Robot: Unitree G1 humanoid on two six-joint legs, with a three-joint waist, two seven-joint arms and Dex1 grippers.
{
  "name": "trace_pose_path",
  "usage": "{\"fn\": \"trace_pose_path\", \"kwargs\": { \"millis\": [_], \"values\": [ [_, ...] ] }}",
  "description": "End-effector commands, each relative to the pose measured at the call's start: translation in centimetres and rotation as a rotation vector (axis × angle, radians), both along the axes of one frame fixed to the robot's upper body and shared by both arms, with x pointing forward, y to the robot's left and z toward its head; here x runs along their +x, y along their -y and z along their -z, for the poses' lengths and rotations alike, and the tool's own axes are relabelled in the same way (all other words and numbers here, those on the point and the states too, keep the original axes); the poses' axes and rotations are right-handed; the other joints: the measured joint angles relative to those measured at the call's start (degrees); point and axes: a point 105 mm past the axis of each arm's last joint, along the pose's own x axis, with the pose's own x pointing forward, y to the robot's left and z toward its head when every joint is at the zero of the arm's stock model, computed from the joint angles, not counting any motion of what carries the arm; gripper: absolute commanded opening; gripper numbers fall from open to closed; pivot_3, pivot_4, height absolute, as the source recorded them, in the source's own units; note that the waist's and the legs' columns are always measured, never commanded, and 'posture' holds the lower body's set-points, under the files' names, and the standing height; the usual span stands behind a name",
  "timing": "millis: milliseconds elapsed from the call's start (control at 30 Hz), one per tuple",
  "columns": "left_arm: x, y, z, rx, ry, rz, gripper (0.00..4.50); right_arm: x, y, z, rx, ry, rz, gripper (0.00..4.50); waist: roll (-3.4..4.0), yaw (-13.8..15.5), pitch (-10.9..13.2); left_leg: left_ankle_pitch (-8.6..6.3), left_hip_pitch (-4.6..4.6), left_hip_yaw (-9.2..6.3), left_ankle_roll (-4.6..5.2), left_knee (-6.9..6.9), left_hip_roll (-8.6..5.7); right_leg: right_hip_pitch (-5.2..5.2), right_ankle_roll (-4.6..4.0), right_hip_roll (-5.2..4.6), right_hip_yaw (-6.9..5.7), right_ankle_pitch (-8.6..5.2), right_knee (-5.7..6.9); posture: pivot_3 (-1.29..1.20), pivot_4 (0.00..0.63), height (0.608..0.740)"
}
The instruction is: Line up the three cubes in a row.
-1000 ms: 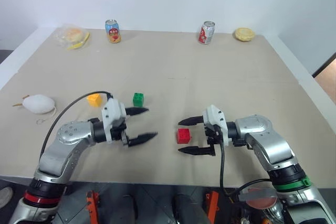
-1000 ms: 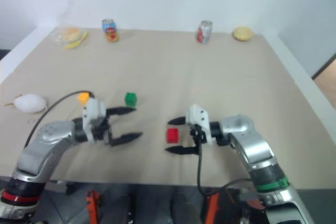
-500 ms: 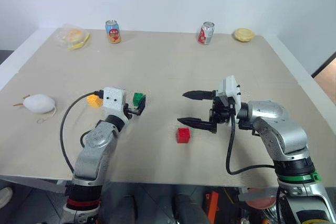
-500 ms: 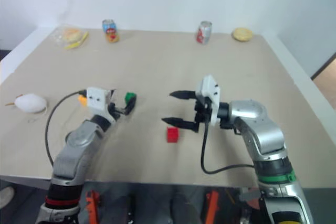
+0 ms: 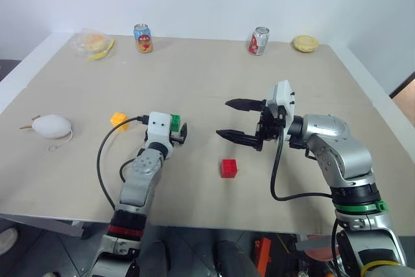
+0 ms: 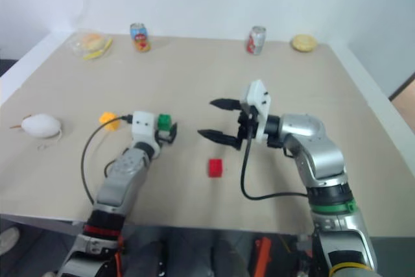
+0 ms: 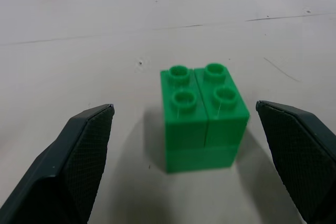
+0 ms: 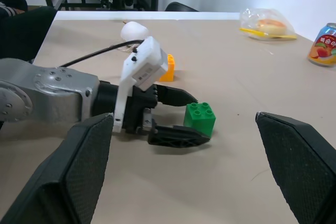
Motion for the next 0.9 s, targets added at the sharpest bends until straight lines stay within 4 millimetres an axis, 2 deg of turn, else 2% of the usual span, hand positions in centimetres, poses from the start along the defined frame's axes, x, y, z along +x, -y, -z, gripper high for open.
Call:
{"fn": "trace_pose_path", "kwargs": {
  "millis": [33,267,300,367,467,600,667,733,900],
  "values": [
    [0.6,0.4,-1.2,-0.007,0.047,-0.003,3.95,-0.6,-0.2,-1.3,0.018,0.05,-0.009,4.5,0.0,0.1,0.0,0.0,0.0,0.0,0.0,0.0,0.0,0.0,0.0,0.0,0.0,0.0,0.0,0.0,0.15,0.733],
    [0.4,0.7,-1.2,0.006,0.057,0.018,1.54,-0.6,0.0,-1.3,0.025,0.05,0.003,4.5,0.0,0.1,0.0,-0.01,-0.01,-0.01,-0.01,-0.01,-0.01,0.0,0.02,-0.01,-0.01,-0.02,-0.01,0.0,0.15,0.733],
    [0.4,0.6,-1.3,0.008,0.061,0.023,1.33,-0.6,0.0,-1.3,0.028,0.05,0.004,4.5,0.0,0.1,0.0,-0.01,-0.01,-0.01,-0.01,-0.01,-0.01,0.0,0.02,-0.01,-0.01,-0.02,-0.01,0.0,0.15,0.733],
    [0.4,0.6,-1.5,0.012,0.071,0.052,1.35,-0.6,0.0,-1.3,0.031,0.05,0.005,4.5,0.0,0.1,0.0,-0.01,-0.01,-0.01,-0.01,-0.01,-0.01,0.0,0.02,-0.01,-0.01,-0.02,-0.01,0.0,0.15,0.733],
    [-0.5,1.9,-2.7,-0.022,0.106,0.307,1.35,-1.0,0.0,-1.7,0.041,0.06,-0.009,4.5,0.0,0.0,0.0,-0.01,-0.01,-0.01,-0.01,-0.02,-0.01,-0.01,0.01,-0.01,-0.01,-0.02,-0.01,0.0,0.15,0.733],
    [-5.1,4.0,-2.8,0.07,0.128,0.809,1.35,-1.9,0.2,-1.4,0.019,0.049,-0.048,4.5,0.02,0.0,0.0,-0.02,-0.02,-0.01,-0.02,-0.11,0.0,-0.07,-0.09,0.0,-0.04,-0.08,0.0,0.0,0.15,0.733],
    [-7.1,3.8,-2.5,0.095,0.112,0.987,1.35,-2.3,0.3,-1.1,0.006,0.039,-0.062,4.5,0.02,0.0,0.0,-0.05,-0.02,0.01,-0.07,-0.12,0.0,-0.05,-0.12,-0.04,-0.04,-0.16,-0.01,0.0,0.15,0.733],
    [-8.2,3.1,-2.1,0.138,0.093,1.106,1.35,-2.5,0.4,-1.1,0.003,0.037,-0.066,4.5,0.02,0.0,0.0,-0.07,-0.02,0.02,-0.08,-0.12,0.0,-0.05,-0.3,-0.07,-0.04,-0.31,-0.01,0.0,0.15,0.733],
    [-8.0,1.7,-1.8,0.207,0.049,1.256,1.35,-2.9,0.6,-1.0,-0.001,0.037,-0.064,4.5,0.03,0.1,0.0,-0.06,-0.02,-0.02,-0.05,-0.09,0.04,-0.06,-0.43,-0.05,-0.12,-0.33,0.0,0.0,0.15,0.733]
  ]
}}
